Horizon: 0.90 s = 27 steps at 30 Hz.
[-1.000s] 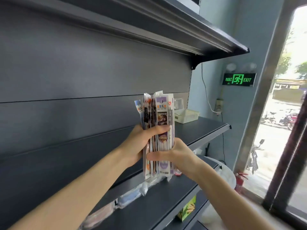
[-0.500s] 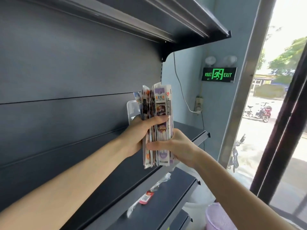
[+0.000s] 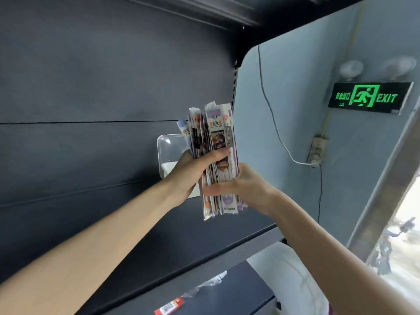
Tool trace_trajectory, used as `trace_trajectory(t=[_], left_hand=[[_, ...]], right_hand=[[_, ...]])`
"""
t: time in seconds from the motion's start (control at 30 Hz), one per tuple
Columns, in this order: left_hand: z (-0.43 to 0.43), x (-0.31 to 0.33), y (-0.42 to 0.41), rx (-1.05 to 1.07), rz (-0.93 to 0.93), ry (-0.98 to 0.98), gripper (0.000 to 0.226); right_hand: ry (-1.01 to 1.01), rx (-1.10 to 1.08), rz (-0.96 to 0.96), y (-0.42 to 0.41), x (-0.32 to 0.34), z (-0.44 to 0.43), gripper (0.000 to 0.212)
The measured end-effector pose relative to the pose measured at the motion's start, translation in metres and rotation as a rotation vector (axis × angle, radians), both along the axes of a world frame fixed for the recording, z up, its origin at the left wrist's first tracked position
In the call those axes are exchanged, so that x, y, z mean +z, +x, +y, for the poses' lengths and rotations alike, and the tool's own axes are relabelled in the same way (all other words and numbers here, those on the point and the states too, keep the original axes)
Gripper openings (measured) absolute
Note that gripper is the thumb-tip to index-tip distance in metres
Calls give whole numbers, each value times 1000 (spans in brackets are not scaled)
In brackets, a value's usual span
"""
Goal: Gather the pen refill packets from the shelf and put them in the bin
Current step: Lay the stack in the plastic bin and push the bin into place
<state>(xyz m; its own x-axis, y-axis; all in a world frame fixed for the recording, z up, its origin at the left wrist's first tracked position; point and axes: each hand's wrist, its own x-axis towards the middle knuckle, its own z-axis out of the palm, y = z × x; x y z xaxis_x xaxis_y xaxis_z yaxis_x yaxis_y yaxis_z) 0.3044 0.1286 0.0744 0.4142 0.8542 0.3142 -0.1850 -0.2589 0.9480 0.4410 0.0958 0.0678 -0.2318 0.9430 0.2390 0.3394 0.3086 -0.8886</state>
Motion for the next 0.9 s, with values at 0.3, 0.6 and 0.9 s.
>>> trace_trajectory(t=[0.3,0.6,0.9], left_hand=[[94,-6,27,286,28,80,28],[139,-20,11,487,22,-155,16],[133,-28,5,823,581,-40,79]], right_hand=[[19,172,-318,39,31,120,24],[-6,328,-690,62,26,227,45],[-60,604,-1047,54,15,261,55]])
